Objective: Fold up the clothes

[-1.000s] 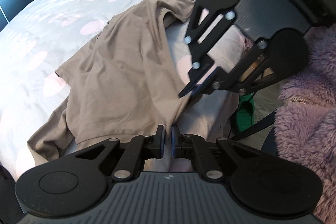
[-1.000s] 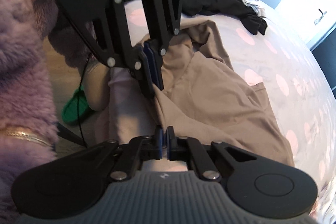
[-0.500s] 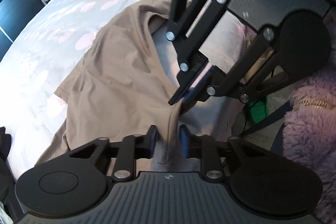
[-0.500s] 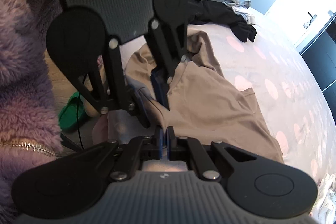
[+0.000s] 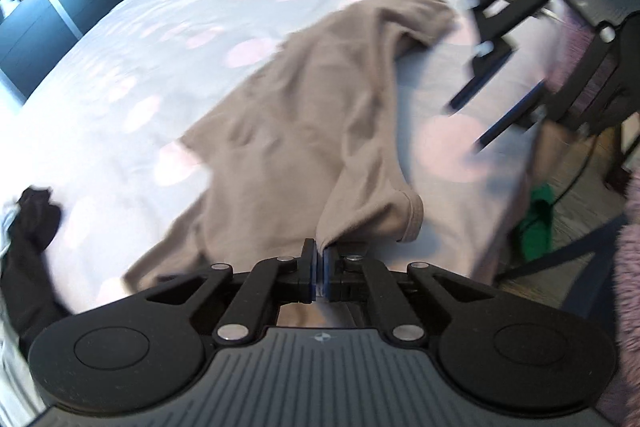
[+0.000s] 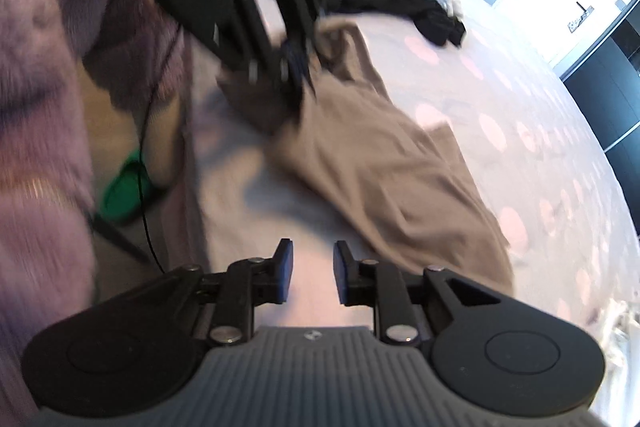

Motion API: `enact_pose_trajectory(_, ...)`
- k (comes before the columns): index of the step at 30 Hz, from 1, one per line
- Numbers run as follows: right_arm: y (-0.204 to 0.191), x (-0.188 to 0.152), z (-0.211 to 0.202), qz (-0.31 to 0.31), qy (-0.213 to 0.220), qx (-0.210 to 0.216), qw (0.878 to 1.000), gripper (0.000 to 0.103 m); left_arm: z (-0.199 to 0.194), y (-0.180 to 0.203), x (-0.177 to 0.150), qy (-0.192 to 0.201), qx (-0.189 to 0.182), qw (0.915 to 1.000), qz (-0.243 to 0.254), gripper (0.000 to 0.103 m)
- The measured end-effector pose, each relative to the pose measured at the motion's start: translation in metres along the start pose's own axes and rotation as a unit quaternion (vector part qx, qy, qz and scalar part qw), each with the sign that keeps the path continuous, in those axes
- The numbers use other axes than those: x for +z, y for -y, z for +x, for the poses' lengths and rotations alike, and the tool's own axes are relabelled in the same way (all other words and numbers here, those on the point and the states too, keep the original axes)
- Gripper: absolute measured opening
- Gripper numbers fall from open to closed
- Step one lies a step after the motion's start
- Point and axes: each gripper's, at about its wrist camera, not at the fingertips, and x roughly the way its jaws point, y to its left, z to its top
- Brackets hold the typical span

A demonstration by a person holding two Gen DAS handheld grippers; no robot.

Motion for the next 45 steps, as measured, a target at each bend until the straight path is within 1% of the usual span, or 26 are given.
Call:
enact_pose_trajectory(5, 0.030, -0.032, -0.008, -0.007, -0.042, -0.036, 0.998, 0.024, 0.000, -0.021, 0.005, 0.003, 0.022, 0.9991, -0.035, 0.001)
enact_pose_trajectory(8, 0.047, -0.051, -0.010, 0.007, -0.060, -0.052, 0.997, 0.024, -0.001, -0.039, 0.004, 0.010, 0.037, 0.9978, -0.053, 0.001)
enact_pose_trajectory(10, 0.050, -0.064, -0.008, -0.001, -0.070, -0.061, 0.996, 0.024, -0.002, -0.048, 0.004, 0.014, 0.040, 0.9969, -0.067, 0.001)
enact_pose_trajectory(14, 0.053, -0.086, -0.004, -0.022, -0.085, -0.077, 0.993, 0.024, 0.008, -0.052, 0.010, 0.013, 0.041, 0.9965, -0.071, 0.001)
enact_pose_trajectory(17, 0.053, -0.099, 0.004, -0.053, -0.095, -0.090, 0.990, 0.024, 0.010, -0.054, 0.013, 0.014, 0.041, 0.9966, -0.071, 0.001)
enact_pose_trajectory(19, 0.050, -0.106, 0.009, -0.084, -0.106, -0.091, 0.987, 0.024, 0.009, -0.055, 0.014, 0.015, 0.042, 0.9964, -0.072, 0.001)
enact_pose_trajectory(21, 0.044, -0.112, 0.013, -0.116, -0.121, -0.094, 0.981, 0.024, 0.009, -0.056, 0.015, 0.016, 0.042, 0.9962, -0.075, 0.001)
enact_pose_trajectory(24, 0.037, -0.116, 0.020, -0.151, -0.131, -0.103, 0.974, 0.024, 0.010, -0.057, 0.015, 0.016, 0.042, 0.9960, -0.077, 0.001)
enact_pose_trajectory(28, 0.035, -0.122, 0.027, -0.173, -0.137, -0.113, 0.969, 0.024, 0.012, -0.057, 0.015, 0.014, 0.041, 0.9960, -0.078, 0.001)
enact_pose_trajectory(32, 0.038, -0.123, 0.035, -0.182, -0.139, -0.142, 0.963, 0.023, 0.012, -0.058, 0.016, 0.016, 0.041, 0.9958, -0.080, 0.001)
enact_pose_trajectory(34, 0.039, -0.123, 0.038, -0.182, -0.143, -0.148, 0.961, 0.020, 0.011, -0.056, 0.016, 0.017, 0.042, 0.9958, -0.080, 0.001)
enact_pose_trajectory(35, 0.039, -0.123, 0.038, -0.178, -0.143, -0.148, 0.962, 0.013, 0.011, -0.056, 0.016, 0.017, 0.042, 0.9958, -0.080, 0.001)
enact_pose_trajectory(37, 0.039, -0.122, 0.037, -0.169, -0.143, -0.150, 0.964, 0.009, 0.010, -0.055, 0.015, 0.018, 0.043, 0.9956, -0.081, 0.001)
enact_pose_trajectory(38, 0.037, -0.121, 0.035, -0.166, -0.141, -0.154, 0.964, 0.006, 0.008, -0.056, 0.014, 0.019, 0.044, 0.9954, -0.083, 0.001)
enact_pose_trajectory(40, 0.034, -0.116, 0.028, -0.151, -0.138, -0.162, 0.965, 0.005, 0.005, -0.057, 0.013, 0.024, 0.044, 0.9946, -0.091, 0.001)
enact_pose_trajectory(42, 0.030, -0.110, 0.018, -0.133, -0.126, -0.172, 0.968, 0.005, 0.002, -0.061, 0.012, 0.031, 0.039, 0.9932, -0.105, 0.001)
enact_pose_trajectory(45, 0.023, -0.101, -0.003, -0.108, -0.089, -0.185, 0.973, 0.005, -0.005, -0.070, 0.012, 0.049, 0.039, 0.9881, -0.140, 0.001)
